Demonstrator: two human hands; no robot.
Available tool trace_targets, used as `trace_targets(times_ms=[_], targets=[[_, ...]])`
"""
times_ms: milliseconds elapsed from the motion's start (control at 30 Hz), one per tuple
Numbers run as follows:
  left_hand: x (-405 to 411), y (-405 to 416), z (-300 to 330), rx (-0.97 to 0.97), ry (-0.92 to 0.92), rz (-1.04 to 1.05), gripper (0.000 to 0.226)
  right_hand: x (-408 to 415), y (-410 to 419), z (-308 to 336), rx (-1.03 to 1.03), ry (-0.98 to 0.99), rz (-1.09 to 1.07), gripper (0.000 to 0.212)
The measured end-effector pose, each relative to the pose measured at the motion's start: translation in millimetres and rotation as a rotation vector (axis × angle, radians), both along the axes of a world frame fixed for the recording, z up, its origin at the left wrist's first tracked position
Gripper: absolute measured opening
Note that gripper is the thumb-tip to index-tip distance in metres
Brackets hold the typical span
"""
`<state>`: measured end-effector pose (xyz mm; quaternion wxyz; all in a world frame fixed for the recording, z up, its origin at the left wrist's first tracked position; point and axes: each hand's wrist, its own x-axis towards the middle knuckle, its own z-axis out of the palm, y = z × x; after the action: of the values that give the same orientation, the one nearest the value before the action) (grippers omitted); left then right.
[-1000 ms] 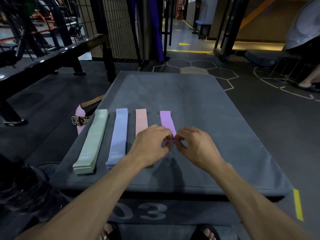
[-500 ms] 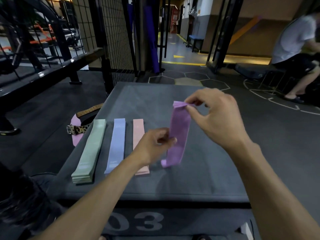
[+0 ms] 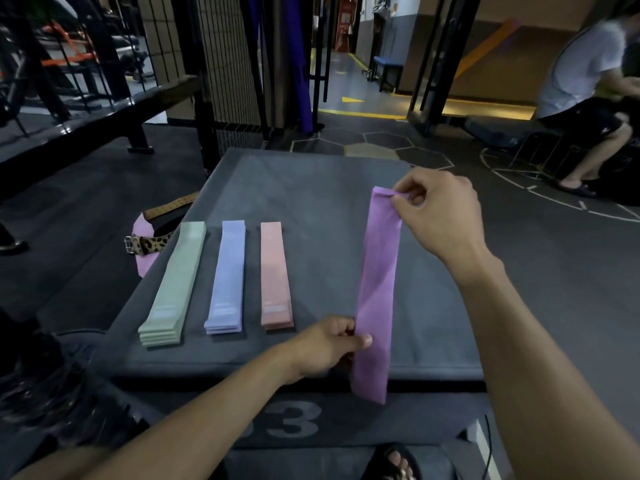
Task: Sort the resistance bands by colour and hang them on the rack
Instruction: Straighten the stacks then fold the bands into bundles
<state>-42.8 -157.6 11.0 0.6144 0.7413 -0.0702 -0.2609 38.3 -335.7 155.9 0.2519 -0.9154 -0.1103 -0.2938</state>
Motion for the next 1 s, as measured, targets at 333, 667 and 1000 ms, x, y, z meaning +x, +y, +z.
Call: trace_targets(times_ms=[333,667,1000], targets=[[8,18,-3,0.087,0.013,-0.042,0.024,41,-62,-59,0.411,0.279,-0.226,0.004],[9,28,-2,0.085,0.144,-0.043,0.02,37,-109,-111,0.54,0.481,-0.411,0.007],[14,35,10,0.114,0.026,0.148,0.017,34,-120,-131,0.58,0.658,-0.427,0.004]])
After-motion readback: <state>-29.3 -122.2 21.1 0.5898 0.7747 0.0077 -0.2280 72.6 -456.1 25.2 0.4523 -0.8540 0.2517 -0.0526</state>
